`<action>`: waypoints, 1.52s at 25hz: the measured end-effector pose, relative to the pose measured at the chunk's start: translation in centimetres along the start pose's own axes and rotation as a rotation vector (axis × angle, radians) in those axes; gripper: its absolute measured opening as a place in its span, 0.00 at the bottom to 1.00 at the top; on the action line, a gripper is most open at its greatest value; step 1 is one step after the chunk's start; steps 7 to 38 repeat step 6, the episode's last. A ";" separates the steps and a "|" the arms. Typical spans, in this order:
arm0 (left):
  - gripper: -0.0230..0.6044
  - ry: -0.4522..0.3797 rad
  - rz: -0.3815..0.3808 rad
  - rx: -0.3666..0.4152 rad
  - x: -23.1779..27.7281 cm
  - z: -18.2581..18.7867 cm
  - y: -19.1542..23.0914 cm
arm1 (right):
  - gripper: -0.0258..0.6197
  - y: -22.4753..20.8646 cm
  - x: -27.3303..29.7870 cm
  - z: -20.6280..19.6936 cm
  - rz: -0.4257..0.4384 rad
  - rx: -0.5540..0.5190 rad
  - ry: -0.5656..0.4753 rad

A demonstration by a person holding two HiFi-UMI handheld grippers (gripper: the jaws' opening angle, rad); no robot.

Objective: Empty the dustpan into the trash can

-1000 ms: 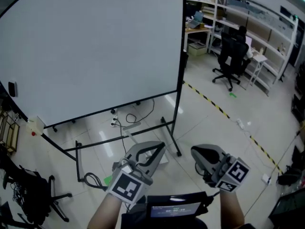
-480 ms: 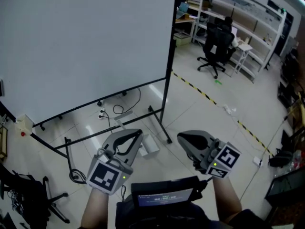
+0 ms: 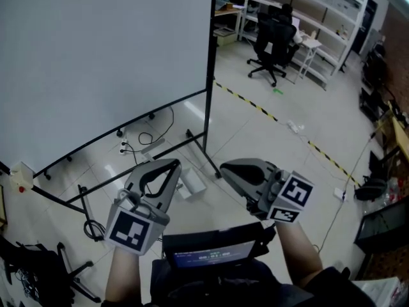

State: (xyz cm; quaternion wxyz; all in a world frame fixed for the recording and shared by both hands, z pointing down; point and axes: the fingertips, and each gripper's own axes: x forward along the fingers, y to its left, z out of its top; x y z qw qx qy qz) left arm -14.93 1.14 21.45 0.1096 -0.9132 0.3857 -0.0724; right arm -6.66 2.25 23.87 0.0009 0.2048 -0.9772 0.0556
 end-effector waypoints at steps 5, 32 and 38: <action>0.03 0.007 0.010 0.028 -0.8 -1.6 2.6 | 0.05 -0.3 3.3 -0.5 0.017 -0.008 0.013; 0.04 0.006 0.016 0.029 -1.1 -1.9 3.3 | 0.05 -0.5 3.9 -0.5 0.019 -0.009 0.015; 0.04 0.006 0.016 0.029 -1.1 -1.9 3.3 | 0.05 -0.5 3.9 -0.5 0.019 -0.009 0.015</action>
